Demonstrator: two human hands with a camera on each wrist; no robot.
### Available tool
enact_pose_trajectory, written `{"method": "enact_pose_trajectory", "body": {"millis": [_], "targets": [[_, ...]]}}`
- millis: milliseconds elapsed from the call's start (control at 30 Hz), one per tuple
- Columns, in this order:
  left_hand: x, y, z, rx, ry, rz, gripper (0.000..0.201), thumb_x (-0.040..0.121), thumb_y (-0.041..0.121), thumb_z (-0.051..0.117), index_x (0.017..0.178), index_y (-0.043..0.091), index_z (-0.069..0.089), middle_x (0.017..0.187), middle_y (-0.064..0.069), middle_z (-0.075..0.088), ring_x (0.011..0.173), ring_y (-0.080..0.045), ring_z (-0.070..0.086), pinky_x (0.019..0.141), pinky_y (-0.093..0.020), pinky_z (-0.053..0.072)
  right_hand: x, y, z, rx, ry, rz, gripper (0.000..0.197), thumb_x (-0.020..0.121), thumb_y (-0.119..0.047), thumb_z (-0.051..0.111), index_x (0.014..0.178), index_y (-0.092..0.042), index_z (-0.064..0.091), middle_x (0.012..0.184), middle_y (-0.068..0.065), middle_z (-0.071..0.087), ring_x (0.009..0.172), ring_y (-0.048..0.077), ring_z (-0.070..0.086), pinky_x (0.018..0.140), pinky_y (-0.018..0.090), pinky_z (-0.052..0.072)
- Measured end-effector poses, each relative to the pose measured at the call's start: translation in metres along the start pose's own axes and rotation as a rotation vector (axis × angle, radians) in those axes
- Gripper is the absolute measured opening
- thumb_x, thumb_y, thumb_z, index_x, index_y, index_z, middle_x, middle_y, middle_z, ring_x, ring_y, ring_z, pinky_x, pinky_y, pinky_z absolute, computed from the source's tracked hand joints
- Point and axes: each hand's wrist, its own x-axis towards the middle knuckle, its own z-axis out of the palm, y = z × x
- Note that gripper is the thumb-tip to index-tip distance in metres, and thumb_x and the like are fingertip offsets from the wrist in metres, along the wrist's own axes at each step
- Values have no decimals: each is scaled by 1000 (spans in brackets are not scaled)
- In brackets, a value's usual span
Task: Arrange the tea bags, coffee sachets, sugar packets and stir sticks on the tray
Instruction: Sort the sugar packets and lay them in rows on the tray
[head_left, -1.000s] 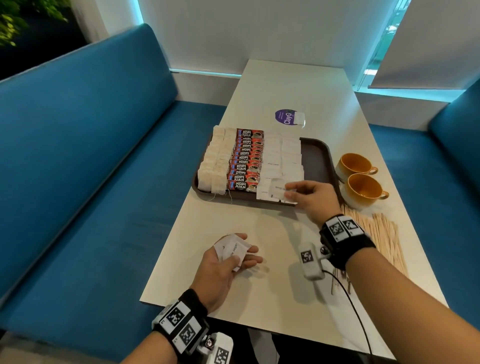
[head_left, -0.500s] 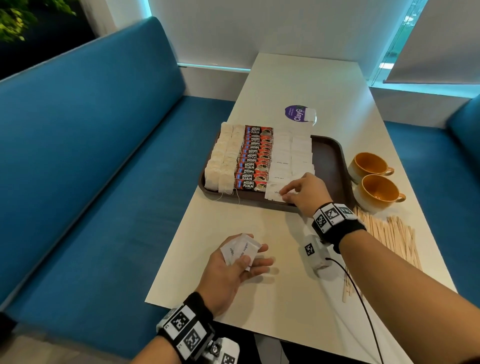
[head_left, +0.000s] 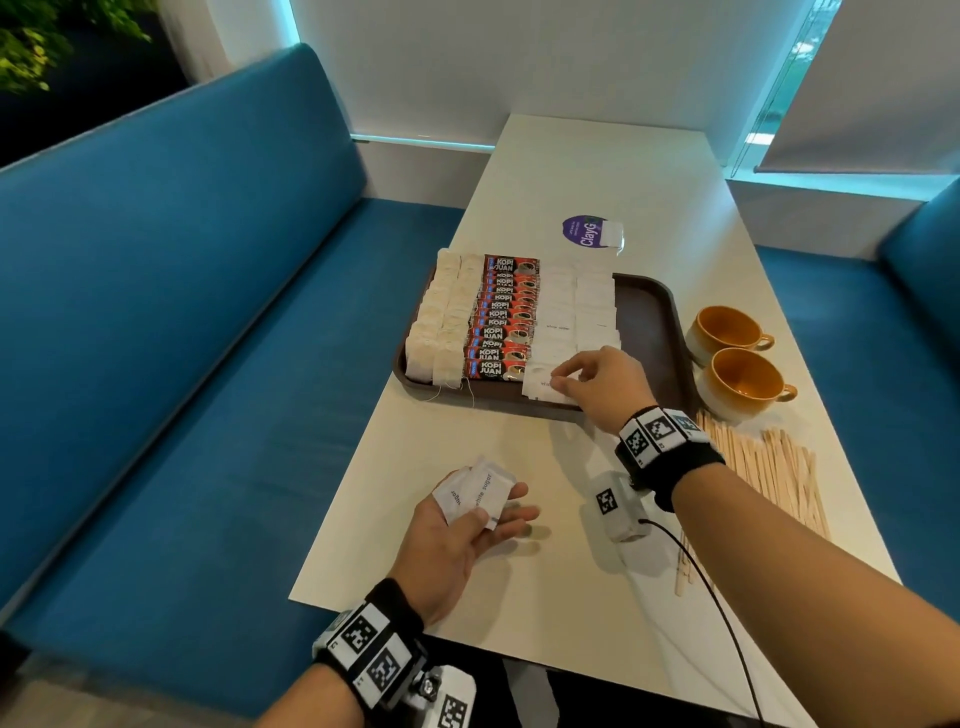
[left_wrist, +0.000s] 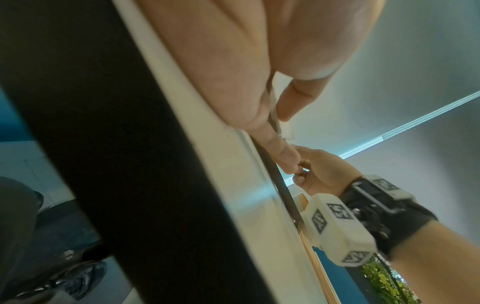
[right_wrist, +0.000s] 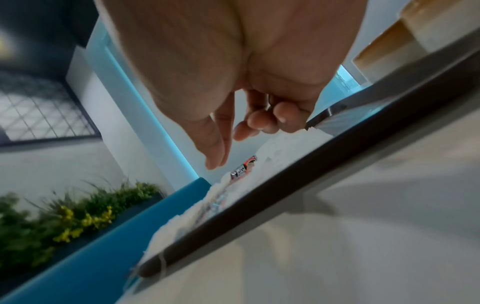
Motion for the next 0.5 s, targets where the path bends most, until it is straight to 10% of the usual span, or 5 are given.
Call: {"method": "enact_pose_trajectory", "body": {"millis": [500], "targets": [[-6,7,6,109,38,-53,25,104,9,52,121,0,67,100,-31,72,84,-41,72,72,-38,61,-141,9,25,729,-220,-52,16,83,5,77,84,-6,65,79,7,68,70,24,67,66,38,60]]}}
